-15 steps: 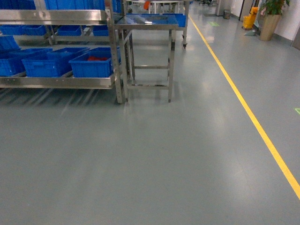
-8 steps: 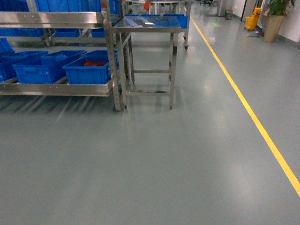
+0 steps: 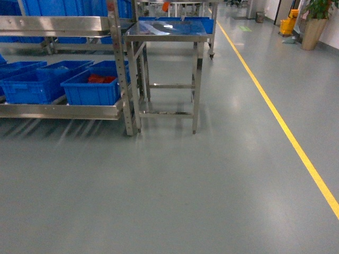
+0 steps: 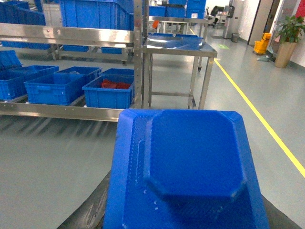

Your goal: Sort blue parts and orange caps into right shelf containers

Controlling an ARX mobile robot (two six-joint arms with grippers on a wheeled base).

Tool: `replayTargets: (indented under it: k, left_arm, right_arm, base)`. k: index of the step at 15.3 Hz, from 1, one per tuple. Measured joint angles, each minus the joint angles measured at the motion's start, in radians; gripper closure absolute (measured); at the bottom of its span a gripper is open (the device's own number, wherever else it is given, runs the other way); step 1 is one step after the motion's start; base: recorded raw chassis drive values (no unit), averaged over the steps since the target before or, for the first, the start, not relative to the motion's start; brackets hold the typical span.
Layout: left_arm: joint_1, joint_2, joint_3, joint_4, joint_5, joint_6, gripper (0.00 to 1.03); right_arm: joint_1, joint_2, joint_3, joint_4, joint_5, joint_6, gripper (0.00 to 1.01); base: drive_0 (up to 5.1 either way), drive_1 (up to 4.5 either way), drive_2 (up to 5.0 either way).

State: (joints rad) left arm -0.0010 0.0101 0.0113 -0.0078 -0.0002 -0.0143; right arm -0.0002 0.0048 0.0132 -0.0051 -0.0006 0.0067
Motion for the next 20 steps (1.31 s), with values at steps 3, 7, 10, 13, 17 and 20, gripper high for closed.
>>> replayTargets:
  k: [3, 7, 10, 13, 17, 20]
  left_arm:
    - [0.000, 0.000, 0.000, 0.000, 0.000, 0.000, 0.61]
    - [0.000, 0.000, 0.000, 0.001, -0.001, 0.000, 0.61]
    - [0.000, 0.000, 0.000, -0.001, 0.000, 0.000, 0.61]
    - [0.000, 0.000, 0.000, 0.000, 0.000, 0.000, 0.61]
    - [0.000, 0.000, 0.000, 0.001, 0.000, 0.000, 0.61]
    - [0.000, 0.000, 0.000, 0.002, 0.000, 0.000, 0.61]
  right_arm:
    - [0.000, 0.000, 0.000, -0.002, 0.000, 0.000, 0.57]
    - [0.000, 0.000, 0.000, 0.000, 0.000, 0.000, 0.57]
    - [0.000, 0.000, 0.000, -0.003, 0.000, 0.000, 0.57]
    - [0.000, 0.000, 0.000, -0.001, 0.000, 0.000, 0.57]
    - [0.000, 0.000, 0.000, 0.001, 0.000, 0.000, 0.57]
    - [0.000, 0.000, 0.000, 0.000, 0.000, 0.000, 0.57]
  base:
    - [0.0, 4.30, -4.3]
    - [-0.1, 4.24, -4.4]
    - [0.0, 4.31, -4.3]
    - [0.1, 4.39, -4.2]
    - [0.1, 4.41, -4.2]
    - [0.1, 4.36, -4.2]
